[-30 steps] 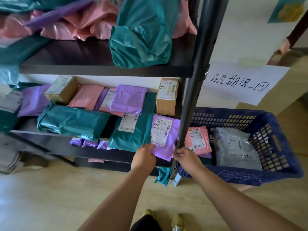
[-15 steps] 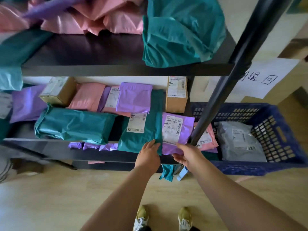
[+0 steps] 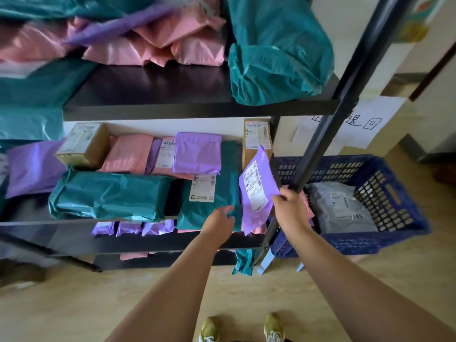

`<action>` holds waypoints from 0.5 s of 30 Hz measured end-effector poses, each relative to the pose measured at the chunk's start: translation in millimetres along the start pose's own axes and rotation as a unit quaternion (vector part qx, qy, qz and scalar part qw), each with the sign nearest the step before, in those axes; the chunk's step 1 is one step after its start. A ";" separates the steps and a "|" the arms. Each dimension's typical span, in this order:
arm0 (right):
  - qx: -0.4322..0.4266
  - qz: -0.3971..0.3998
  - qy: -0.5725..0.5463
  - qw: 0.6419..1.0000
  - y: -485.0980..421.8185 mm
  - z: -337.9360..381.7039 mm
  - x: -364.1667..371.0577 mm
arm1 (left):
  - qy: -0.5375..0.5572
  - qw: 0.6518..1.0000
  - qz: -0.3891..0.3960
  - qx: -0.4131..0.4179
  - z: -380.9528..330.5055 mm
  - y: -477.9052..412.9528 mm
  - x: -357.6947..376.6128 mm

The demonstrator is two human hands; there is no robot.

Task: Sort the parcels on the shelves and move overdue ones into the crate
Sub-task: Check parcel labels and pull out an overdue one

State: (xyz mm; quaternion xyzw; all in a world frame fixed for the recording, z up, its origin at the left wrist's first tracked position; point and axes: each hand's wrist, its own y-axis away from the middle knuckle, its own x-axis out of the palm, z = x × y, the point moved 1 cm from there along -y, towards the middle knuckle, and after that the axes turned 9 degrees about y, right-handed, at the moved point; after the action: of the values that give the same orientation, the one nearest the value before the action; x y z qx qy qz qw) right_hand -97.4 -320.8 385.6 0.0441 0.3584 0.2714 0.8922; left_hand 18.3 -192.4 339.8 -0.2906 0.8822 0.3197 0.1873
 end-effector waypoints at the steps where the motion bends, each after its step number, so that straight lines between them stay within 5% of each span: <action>1: -0.007 -0.003 0.000 1.000 2.6 4.6 -5.0 | 0.015 1.000 -0.003 -0.006 -0.6 -0.9 0.0; 7: 0.004 0.003 -0.127 0.992 10.9 23.1 -24.2 | 0.239 0.969 0.005 -0.068 -10.2 1.5 -5.9; 10: 0.072 0.039 -0.241 0.967 10.9 23.6 -27.0 | 0.409 0.900 0.023 -0.149 -10.8 5.4 -7.8; 15: 0.092 0.092 -0.366 0.921 12.2 15.2 -23.2 | 0.595 0.793 0.044 -0.122 -10.4 9.5 -18.2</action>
State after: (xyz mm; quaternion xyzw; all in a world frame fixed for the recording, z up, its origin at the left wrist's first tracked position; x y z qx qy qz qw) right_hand -106.7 -320.7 414.4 0.2554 0.0247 0.2827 0.9242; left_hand 24.6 -186.3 361.0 -0.4044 0.7850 0.1971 -0.4258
